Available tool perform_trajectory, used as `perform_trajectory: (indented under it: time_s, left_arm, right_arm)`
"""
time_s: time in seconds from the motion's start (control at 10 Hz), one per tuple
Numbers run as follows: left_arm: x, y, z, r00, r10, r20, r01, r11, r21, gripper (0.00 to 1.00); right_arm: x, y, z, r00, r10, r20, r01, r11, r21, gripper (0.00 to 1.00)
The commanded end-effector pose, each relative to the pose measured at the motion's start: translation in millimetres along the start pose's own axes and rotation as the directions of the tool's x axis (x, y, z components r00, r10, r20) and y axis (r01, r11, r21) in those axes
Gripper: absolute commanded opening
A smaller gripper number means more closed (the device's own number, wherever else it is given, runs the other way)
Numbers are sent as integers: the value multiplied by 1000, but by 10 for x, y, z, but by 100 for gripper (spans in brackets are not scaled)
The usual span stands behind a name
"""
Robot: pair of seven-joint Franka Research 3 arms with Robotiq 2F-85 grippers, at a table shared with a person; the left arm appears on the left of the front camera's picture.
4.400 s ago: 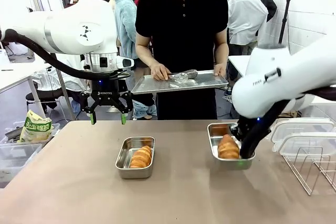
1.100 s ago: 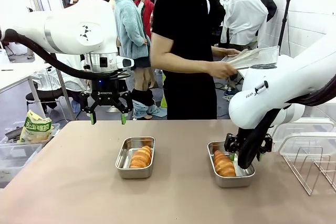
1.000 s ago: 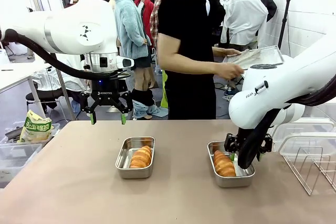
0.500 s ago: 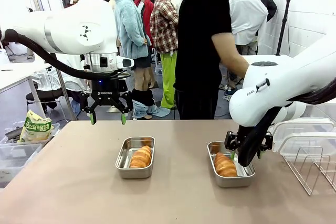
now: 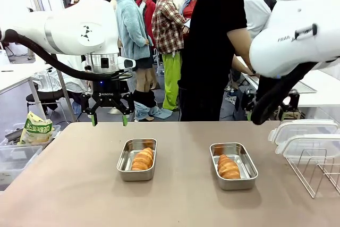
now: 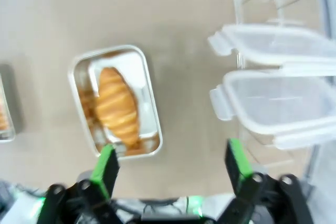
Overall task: Place the bread in airtight containers.
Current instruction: Pick up one Airtight Container lid and hand it to the human.
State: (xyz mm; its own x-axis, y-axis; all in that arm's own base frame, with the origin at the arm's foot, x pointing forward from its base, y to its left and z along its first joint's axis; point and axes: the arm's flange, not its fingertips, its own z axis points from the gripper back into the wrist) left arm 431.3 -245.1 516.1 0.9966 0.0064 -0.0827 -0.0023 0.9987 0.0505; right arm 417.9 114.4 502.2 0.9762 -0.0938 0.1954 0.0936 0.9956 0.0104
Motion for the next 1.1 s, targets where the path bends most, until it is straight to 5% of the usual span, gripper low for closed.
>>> perform_trajectory:
  time_s: [0.0, 0.7, 0.9, 1.0]
  left_arm:
    - [-14, 15, 20, 1000, 2, -4, -2, 1000, 2, 100]
    - [-14, 15, 20, 1000, 2, -4, -2, 1000, 2, 100]
    - [-14, 15, 20, 1000, 2, -4, -2, 1000, 2, 100]
    - [-14, 15, 20, 1000, 2, -4, -2, 1000, 2, 100]
  right_arm:
    - [69, -35, 90, 999, -33, 33, 34, 999, -12, 100]
    - [12, -149, 296, 998, 35, 48, -35, 999, 0, 100]
    - [-66, -495, 509, 954, 298, 39, -300, 951, 72, 100]
    - [-76, -691, 497, 859, 512, -3, -508, 855, 105, 100]
